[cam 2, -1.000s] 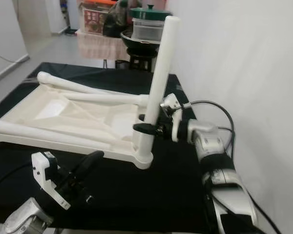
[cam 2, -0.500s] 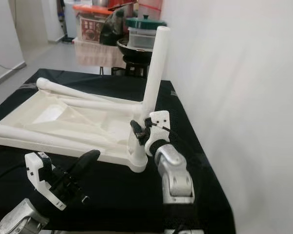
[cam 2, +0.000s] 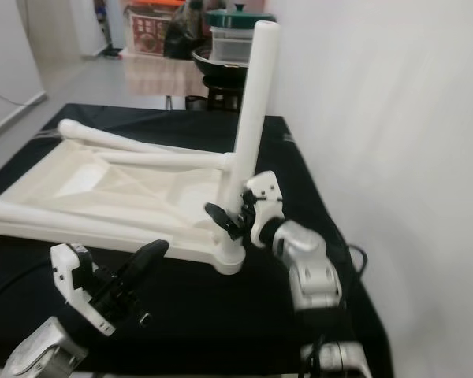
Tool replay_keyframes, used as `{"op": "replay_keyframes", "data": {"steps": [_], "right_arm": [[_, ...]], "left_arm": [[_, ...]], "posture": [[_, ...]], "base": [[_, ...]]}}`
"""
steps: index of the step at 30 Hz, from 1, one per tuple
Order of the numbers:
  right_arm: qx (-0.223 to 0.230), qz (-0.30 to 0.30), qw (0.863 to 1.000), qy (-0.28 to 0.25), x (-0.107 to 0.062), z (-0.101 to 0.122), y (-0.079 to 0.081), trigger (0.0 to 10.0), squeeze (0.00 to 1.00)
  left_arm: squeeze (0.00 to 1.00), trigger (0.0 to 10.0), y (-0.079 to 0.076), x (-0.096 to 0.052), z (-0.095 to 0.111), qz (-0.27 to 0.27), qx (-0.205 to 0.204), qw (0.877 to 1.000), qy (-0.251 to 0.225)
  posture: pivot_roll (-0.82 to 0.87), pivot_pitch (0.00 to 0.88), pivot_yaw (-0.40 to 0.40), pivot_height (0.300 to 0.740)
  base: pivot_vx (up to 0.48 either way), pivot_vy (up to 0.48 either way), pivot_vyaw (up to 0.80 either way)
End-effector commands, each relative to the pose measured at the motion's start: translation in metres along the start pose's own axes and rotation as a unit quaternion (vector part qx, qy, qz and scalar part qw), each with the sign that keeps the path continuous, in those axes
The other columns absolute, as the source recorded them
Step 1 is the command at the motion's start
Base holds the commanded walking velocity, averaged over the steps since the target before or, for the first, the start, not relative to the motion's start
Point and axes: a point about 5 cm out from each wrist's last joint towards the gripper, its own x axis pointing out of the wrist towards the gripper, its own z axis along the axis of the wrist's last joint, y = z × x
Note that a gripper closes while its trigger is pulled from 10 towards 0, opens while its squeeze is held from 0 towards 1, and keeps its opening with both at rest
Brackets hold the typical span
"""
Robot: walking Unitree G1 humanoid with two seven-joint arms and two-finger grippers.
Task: Building children table
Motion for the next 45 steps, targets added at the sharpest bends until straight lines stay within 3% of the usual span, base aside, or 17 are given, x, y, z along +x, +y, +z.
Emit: {"op": "replay_keyframes", "data": {"steps": [1,9,10,11,12,20,25,27,29,30,31,32,33,37,43,44,45], "right_arm": [[0.031,0.029,0.999,0.017,0.001,-0.005,-0.015,10.0,0.0],[0.048,0.041,0.998,0.032,0.004,-0.002,-0.024,10.0,0.0],[0.063,0.063,0.995,0.038,0.007,-0.001,-0.025,4.1,0.0],[0.063,0.063,0.995,0.038,0.007,-0.001,-0.025,4.1,0.0],[0.071,0.081,0.993,0.046,0.009,-0.002,-0.024,0.0,0.0],[0.077,0.081,0.993,0.033,0.007,-0.004,-0.03,0.0,0.0],[0.056,0.009,0.998,0.01,0.001,-0.001,-0.042,0.0,0.0],[0.055,-0.131,0.99,0.02,-0.007,-0.01,-0.041,0.0,0.0],[0.055,-0.131,0.99,0.02,-0.007,-0.01,-0.041,0.0,0.0],[0.065,-0.23,0.971,0.01,-0.014,-0.015,-0.032,0.0,0.0],[0.065,-0.23,0.971,0.01,-0.014,-0.015,-0.032,0.0,0.0],[0.072,-0.263,0.962,0.016,-0.016,-0.031,0.011,0.0,0.0],[0.071,-0.267,0.961,0.007,-0.017,-0.031,0.033,0.0,0.0],[0.107,-0.253,0.962,0.013,-0.013,-0.037,0.04,0.0,0.0],[0.069,-0.239,0.968,0.021,-0.006,-0.034,0.043,0.0,0.0],[0.084,-0.237,0.967,0.027,-0.007,-0.033,0.045,10.0,0.0],[0.084,-0.237,0.967,0.027,-0.007,-0.033,0.045,10.0,0.0]], "left_arm": [[0.0,10.0,-0.001,0.001,-0.002,0.001,0.0,1.0,0.0],[0.0,10.0,-0.001,0.0,-0.001,0.001,0.0,1.0,0.0],[0.0,10.0,-0.001,-0.001,-0.001,0.001,-0.001,1.0,0.0],[0.0,10.0,-0.001,-0.001,-0.001,0.001,-0.001,1.0,0.0],[0.0,10.0,-0.002,-0.001,0.0,0.001,-0.001,1.0,0.0],[0.0,10.0,-0.001,-0.002,0.0,0.001,-0.001,1.0,0.0],[0.0,10.0,-0.002,-0.001,0.0,0.001,-0.002,1.0,-0.001],[0.0,10.0,-0.002,-0.003,0.002,0.001,0.0,1.0,-0.003],[0.0,10.0,-0.002,-0.003,0.002,0.001,0.0,1.0,-0.003],[0.0,10.0,-0.001,-0.004,0.004,0.001,0.0,1.0,-0.003],[0.0,10.0,-0.001,-0.004,0.004,0.001,0.0,1.0,-0.003],[0.0,10.0,0.0,-0.005,0.005,0.001,0.0,1.0,-0.003],[0.0,10.0,0.001,-0.005,0.005,0.001,0.0,1.0,-0.002],[0.0,10.0,0.002,-0.004,0.004,-0.001,-0.003,1.0,-0.002],[0.0,10.0,0.004,-0.001,0.004,0.002,0.002,1.0,-0.005],[0.0,10.0,0.005,0.0,0.003,0.003,0.003,1.0,-0.007],[0.0,10.0,0.005,0.0,0.003,0.003,0.003,1.0,-0.007]], "posture": [[0.02,0.0,-0.124,0.74],[0.02,0.0,-0.123,0.74],[0.03,0.0,-0.127,0.74],[0.03,0.0,-0.127,0.74],[0.03,0.0,-0.126,0.74],[0.02,0.0,-0.122,0.74],[0.02,0.0,-0.127,0.74],[0.01,0.0,-0.131,0.74],[0.01,0.0,-0.131,0.74],[0.0,0.0,-0.129,0.74],[0.0,0.0,-0.129,0.74],[-0.02,0.006,-0.096,0.74],[-0.05,0.0,-0.082,0.74],[-0.01,0.0,-0.11,0.74],[-0.02,0.0,-0.111,0.74],[-0.02,0.0,-0.111,0.74],[-0.02,0.0,-0.111,0.74]], "base": [[0.0,0.0,0.0],[0.0,0.0,0.0],[0.0,0.0,0.0],[0.0,0.0,0.0],[0.0,0.0,0.0],[0.0,0.0,0.0],[0.0,0.0,0.0],[0.0,0.0,0.0],[0.0,0.0,0.0],[0.0,0.0,0.0],[0.0,0.0,0.0],[0.0,0.0,0.0],[0.0,0.0,0.0],[0.0,0.0,0.0],[0.0,0.0,0.0],[0.0,0.0,0.0],[0.0,0.0,0.0]]}}
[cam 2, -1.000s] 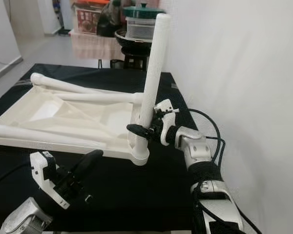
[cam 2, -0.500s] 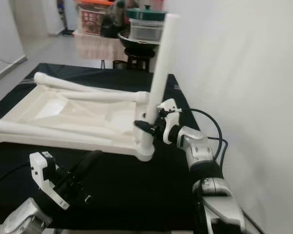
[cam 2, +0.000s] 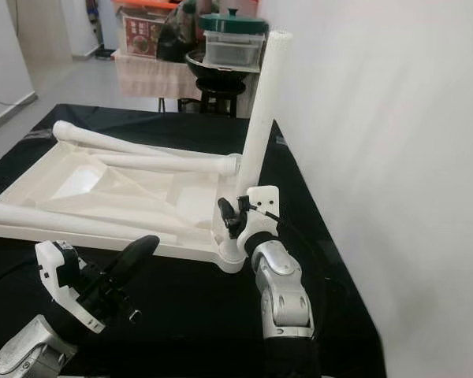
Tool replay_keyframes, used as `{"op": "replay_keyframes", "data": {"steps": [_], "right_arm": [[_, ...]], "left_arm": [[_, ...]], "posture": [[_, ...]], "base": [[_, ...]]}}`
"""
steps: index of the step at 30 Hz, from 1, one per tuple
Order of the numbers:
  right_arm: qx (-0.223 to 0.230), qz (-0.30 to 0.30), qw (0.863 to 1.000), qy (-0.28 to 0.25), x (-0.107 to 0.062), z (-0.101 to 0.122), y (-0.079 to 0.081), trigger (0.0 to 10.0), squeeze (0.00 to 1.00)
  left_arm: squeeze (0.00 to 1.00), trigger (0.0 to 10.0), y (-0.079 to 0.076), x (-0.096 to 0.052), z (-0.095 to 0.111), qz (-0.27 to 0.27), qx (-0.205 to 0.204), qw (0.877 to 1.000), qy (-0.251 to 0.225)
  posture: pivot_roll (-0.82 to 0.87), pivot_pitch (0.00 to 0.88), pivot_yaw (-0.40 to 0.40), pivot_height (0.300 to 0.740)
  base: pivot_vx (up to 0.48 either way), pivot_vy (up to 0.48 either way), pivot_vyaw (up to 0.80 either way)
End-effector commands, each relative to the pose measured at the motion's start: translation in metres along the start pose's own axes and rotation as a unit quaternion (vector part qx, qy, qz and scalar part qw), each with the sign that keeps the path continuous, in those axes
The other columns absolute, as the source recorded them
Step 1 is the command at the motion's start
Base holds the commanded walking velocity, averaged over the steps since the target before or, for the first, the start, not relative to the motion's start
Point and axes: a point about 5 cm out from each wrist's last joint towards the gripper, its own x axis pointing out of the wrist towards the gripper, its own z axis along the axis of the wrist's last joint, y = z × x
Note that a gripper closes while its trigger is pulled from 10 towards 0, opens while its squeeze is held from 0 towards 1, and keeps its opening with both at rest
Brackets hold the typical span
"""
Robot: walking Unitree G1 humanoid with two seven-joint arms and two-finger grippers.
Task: Building children table
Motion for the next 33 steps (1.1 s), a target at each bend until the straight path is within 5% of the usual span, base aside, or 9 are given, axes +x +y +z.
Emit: {"op": "replay_keyframes", "data": {"steps": [1,2,3,8,9,12,23,24,33], "right_arm": [[0.009,0.0,0.999,0.041,-0.003,-0.015,0.001,10.0,0.0],[0.014,0.0,0.999,0.043,-0.003,-0.015,0.001,10.0,0.0],[0.016,0.033,0.998,0.043,-0.003,-0.011,0.005,10.0,1.0],[-0.008,0.154,0.987,0.037,0.004,0.002,0.006,10.0,1.0],[-0.038,0.196,0.979,0.033,0.009,0.005,-0.001,10.0,0.13],[-0.082,0.272,0.958,0.037,0.017,0.01,-0.017,10.0,0.0],[-0.032,0.341,0.937,0.071,0.04,0.021,-0.04,10.0,0.0],[-0.028,0.338,0.937,0.083,0.044,0.022,-0.041,1.9,0.0],[-0.003,0.352,0.931,0.098,0.045,0.019,-0.045,0.0,0.0]], "left_arm": [[0.0,10.0,0.0,0.001,-0.002,0.001,0.001,1.0,0.003],[0.0,10.0,0.0,0.002,-0.002,0.001,0.001,1.0,0.003],[0.0,10.0,0.0,0.002,-0.003,-0.001,-0.001,1.0,0.003],[0.0,10.0,-0.001,0.004,-0.005,-0.003,-0.002,1.0,0.004],[0.0,10.0,-0.001,0.005,-0.005,-0.003,-0.002,1.0,0.003],[0.0,10.0,-0.001,0.005,-0.006,-0.003,-0.003,1.0,0.003],[0.0,10.0,-0.003,0.003,-0.008,-0.002,-0.004,1.0,0.004],[0.0,10.0,-0.003,0.002,-0.008,-0.001,-0.005,1.0,0.005],[0.0,10.0,-0.004,0.0,-0.007,-0.001,-0.005,1.0,0.007]], "posture": [[-0.02,0.0,-0.111,0.74],[-0.02,0.0,-0.111,0.74],[-0.02,0.0,-0.11,0.74],[-0.01,0.0,-0.116,0.74],[-0.01,0.0,-0.119,0.74],[0.0,0.0,-0.125,0.74],[0.03,0.0,-0.127,0.74],[0.03,0.0,-0.127,0.74],[0.03,0.0,-0.126,0.74]], "base": [[0.0,0.0,0.0],[0.0,0.0,0.0],[0.0,0.0,0.0],[0.0,0.0,0.0],[0.0,0.0,0.0],[0.0,0.0,0.0],[0.0,0.0,0.0],[0.0,0.0,0.0],[0.0,0.0,0.0]]}}
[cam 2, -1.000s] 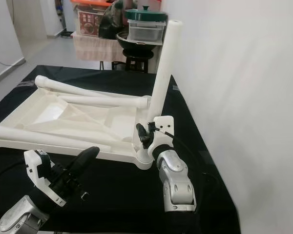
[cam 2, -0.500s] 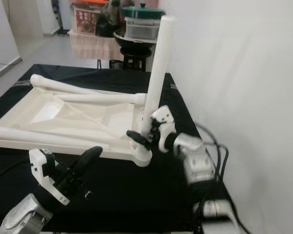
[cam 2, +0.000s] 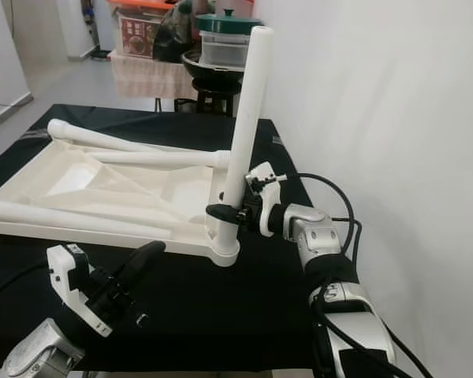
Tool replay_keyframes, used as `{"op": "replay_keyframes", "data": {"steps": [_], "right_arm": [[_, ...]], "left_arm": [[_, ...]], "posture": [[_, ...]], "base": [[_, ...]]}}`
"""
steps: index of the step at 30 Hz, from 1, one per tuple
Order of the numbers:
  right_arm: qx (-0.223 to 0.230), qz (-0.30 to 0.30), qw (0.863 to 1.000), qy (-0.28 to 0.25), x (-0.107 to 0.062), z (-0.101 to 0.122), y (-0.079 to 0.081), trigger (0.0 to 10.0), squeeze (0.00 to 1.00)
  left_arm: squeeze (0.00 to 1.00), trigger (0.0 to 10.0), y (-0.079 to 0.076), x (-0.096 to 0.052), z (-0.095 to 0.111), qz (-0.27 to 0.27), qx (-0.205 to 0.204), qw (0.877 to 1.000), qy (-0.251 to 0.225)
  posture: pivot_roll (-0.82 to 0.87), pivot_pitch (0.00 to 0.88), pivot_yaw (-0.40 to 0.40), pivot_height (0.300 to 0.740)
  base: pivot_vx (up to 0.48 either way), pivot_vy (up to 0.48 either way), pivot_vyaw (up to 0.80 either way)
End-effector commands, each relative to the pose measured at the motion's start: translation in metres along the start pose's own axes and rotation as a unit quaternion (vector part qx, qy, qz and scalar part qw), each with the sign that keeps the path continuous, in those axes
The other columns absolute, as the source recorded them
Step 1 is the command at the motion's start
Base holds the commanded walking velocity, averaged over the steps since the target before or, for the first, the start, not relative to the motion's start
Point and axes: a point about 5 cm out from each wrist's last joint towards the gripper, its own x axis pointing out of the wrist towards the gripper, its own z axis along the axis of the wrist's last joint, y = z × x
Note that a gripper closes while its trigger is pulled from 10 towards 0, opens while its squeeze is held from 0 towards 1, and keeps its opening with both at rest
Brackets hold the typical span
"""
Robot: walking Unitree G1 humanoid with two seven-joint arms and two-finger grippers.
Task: Building children table
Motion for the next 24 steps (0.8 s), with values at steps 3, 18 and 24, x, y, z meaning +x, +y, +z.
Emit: {"op": "replay_keyframes", "data": {"steps": [3,18,24], "right_arm": [[0.013,0.005,1.0,-0.008,0.002,0.0,-0.001,0.0,0.0],[0.014,-0.393,0.919,-0.029,-0.009,-0.048,0.066,0.0,0.0],[0.004,-0.389,0.921,-0.035,0.0,-0.041,0.056,0.0,0.0]], "left_arm": [[0.0,10.0,-0.001,0.0,-0.001,-0.002,-0.003,1.0,0.002],[0.0,10.0,0.003,-0.005,0.005,-0.001,0.0,1.0,0.0],[0.0,10.0,0.005,-0.001,0.003,0.001,0.004,1.0,0.0]], "posture": [[0.03,0.0,-0.125,0.74],[0.0,0.0,-0.091,0.74],[0.01,0.0,-0.115,0.74]], "base": [[0.0,0.0,0.0],[0.0,0.0,0.0],[0.0,0.0,0.0]]}}
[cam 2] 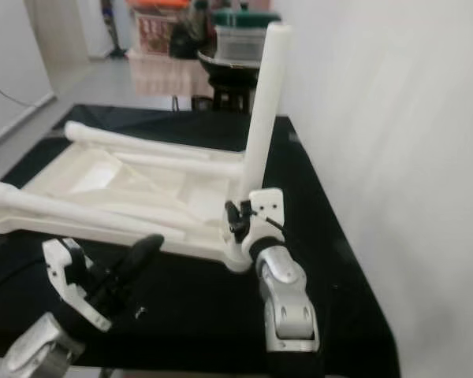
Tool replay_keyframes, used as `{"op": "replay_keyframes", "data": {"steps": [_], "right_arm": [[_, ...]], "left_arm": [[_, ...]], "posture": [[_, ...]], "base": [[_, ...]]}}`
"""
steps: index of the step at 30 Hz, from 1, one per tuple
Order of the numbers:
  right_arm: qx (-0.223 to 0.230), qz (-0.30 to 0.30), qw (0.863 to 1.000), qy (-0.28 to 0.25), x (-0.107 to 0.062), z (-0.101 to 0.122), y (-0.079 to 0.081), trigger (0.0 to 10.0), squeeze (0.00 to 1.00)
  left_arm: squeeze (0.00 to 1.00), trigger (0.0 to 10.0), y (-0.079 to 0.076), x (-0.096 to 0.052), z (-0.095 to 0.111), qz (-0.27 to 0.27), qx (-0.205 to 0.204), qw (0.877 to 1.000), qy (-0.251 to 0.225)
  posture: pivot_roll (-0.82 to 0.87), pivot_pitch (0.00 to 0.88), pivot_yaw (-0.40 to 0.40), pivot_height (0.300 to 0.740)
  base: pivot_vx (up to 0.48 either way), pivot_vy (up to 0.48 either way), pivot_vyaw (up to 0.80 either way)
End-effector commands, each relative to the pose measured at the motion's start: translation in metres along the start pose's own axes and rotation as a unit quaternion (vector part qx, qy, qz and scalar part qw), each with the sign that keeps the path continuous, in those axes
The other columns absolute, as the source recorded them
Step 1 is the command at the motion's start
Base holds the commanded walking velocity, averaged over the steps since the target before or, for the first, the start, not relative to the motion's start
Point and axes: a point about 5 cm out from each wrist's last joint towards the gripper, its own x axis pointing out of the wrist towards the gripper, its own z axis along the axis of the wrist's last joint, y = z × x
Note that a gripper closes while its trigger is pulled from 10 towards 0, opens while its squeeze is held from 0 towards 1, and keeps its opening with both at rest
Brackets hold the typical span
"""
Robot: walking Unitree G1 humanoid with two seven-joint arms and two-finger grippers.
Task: Building children table
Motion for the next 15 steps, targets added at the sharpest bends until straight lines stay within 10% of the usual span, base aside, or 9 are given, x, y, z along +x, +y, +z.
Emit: {"op": "replay_keyframes", "data": {"steps": [1,5,6,10,11,12,15], "right_arm": [[-0.016,-0.02,0.999,0.039,0.003,-0.015,-0.01,0.0,0.0],[-0.004,-0.017,0.999,0.049,0.006,-0.019,-0.012,0.0,0.0],[-0.009,-0.021,0.998,0.054,0.007,-0.02,-0.012,10.0,0.0],[-0.014,-0.036,0.997,0.066,0.002,-0.017,-0.009,10.0,0.0],[-0.014,-0.038,0.997,0.066,-0.002,-0.014,-0.007,10.0,0.16],[-0.01,-0.032,0.997,0.066,-0.003,-0.011,-0.005,10.0,1.0],[-0.007,-0.021,0.998,0.064,-0.004,-0.008,-0.004,10.0,1.0]], "left_arm": [[0.0,10.0,0.0,0.002,-0.002,-0.002,-0.002,1.0,0.005],[0.0,10.0,0.002,0.004,-0.003,-0.001,-0.002,1.0,0.003],[0.0,10.0,0.002,0.005,-0.004,-0.002,-0.003,1.0,0.003],[0.0,10.0,0.002,0.006,-0.004,-0.003,-0.003,1.0,0.003],[0.0,10.0,0.002,0.006,-0.004,-0.003,-0.003,1.0,0.003],[0.0,10.0,0.002,0.007,-0.004,-0.003,-0.003,1.0,0.002],[0.0,10.0,0.002,0.007,-0.004,-0.003,-0.003,1.0,0.002]], "posture": [[0.01,0.0,-0.115,0.74],[0.0,0.0,-0.112,0.74],[0.0,0.0,-0.109,0.74],[0.0,0.0,-0.115,0.74],[0.0,0.0,-0.117,0.74],[0.0,0.0,-0.117,0.74],[0.01,0.0,-0.117,0.74]], "base": [[0.0,0.0,0.0],[0.0,0.0,0.0],[0.0,0.0,0.0],[0.0,0.0,0.0],[0.0,0.0,0.0],[0.0,0.0,0.0],[0.0,0.0,0.0]]}}
